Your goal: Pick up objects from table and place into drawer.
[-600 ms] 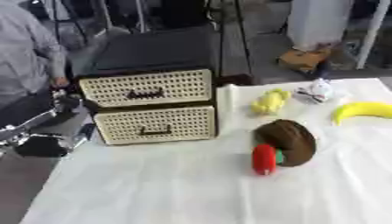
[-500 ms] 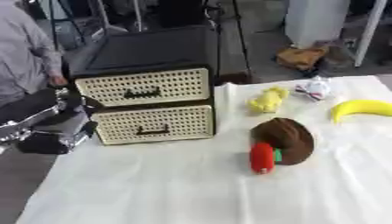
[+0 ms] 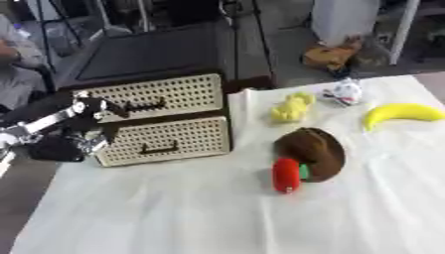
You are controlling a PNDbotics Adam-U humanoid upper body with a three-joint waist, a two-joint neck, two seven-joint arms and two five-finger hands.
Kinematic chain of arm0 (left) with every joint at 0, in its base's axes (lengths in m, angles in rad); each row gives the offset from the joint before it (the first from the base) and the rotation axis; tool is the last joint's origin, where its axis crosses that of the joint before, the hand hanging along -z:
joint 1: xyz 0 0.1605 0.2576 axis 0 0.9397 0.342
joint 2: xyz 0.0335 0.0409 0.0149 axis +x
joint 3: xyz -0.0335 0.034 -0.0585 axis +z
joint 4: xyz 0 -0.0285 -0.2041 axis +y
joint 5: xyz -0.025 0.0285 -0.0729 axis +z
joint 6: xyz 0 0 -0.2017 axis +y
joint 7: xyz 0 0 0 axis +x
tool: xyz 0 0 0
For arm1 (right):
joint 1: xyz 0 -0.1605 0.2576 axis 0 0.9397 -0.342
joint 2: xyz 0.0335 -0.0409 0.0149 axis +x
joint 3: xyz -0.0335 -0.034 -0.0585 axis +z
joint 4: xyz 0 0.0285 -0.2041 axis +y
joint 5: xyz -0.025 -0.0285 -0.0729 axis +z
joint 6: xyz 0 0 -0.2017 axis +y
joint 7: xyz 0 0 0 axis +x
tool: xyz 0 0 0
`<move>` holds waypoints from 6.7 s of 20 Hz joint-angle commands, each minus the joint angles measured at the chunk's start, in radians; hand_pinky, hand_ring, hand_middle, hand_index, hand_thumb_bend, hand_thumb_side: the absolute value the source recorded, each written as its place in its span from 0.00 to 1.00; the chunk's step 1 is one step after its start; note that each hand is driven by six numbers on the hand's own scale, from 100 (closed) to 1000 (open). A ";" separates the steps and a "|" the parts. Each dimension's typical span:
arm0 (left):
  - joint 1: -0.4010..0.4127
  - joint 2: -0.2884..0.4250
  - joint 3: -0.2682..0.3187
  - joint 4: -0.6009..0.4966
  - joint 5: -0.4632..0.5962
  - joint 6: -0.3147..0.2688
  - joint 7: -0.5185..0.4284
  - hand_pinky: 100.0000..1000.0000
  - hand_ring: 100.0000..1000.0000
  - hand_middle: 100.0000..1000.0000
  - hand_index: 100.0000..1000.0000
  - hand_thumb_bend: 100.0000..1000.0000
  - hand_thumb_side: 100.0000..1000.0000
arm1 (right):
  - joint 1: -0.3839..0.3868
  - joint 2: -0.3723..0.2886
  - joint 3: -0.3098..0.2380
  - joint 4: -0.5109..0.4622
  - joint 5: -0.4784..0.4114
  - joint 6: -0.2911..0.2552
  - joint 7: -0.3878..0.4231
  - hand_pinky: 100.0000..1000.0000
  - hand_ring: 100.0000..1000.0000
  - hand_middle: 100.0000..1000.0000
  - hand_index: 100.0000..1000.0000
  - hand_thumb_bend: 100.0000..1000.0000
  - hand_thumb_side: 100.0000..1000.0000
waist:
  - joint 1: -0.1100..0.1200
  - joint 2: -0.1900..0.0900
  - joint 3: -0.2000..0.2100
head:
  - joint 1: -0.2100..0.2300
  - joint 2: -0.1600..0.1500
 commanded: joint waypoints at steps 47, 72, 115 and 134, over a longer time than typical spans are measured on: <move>-0.076 -0.119 -0.009 -0.008 -0.396 0.110 0.157 0.00 0.00 0.00 0.76 0.00 0.61 | -0.023 0.007 -0.010 -0.015 -0.003 0.019 -0.007 0.53 0.70 0.56 0.71 0.00 0.82 | -0.026 0.002 -0.012 | 0.130 -0.051; -0.068 -0.181 -0.046 0.142 -0.509 0.089 0.148 0.00 0.00 0.00 0.81 0.00 0.60 | -0.038 0.010 -0.014 -0.015 -0.002 0.014 -0.001 0.53 0.70 0.56 0.71 0.00 0.83 | -0.035 0.037 -0.023 | 0.126 -0.084; -0.101 -0.206 -0.023 0.306 -0.647 0.118 0.170 0.00 0.00 0.00 0.74 0.00 0.59 | -0.040 0.026 -0.018 -0.015 -0.014 0.015 0.027 0.54 0.71 0.55 0.71 0.00 0.82 | -0.035 0.070 -0.052 | 0.179 -0.136; -0.074 -0.201 -0.021 0.311 -0.700 0.093 0.201 0.00 0.00 0.00 0.64 0.00 0.58 | -0.031 0.022 -0.022 -0.015 -0.018 0.011 0.022 0.54 0.71 0.55 0.71 0.00 0.82 | -0.034 0.054 -0.044 | 0.192 -0.129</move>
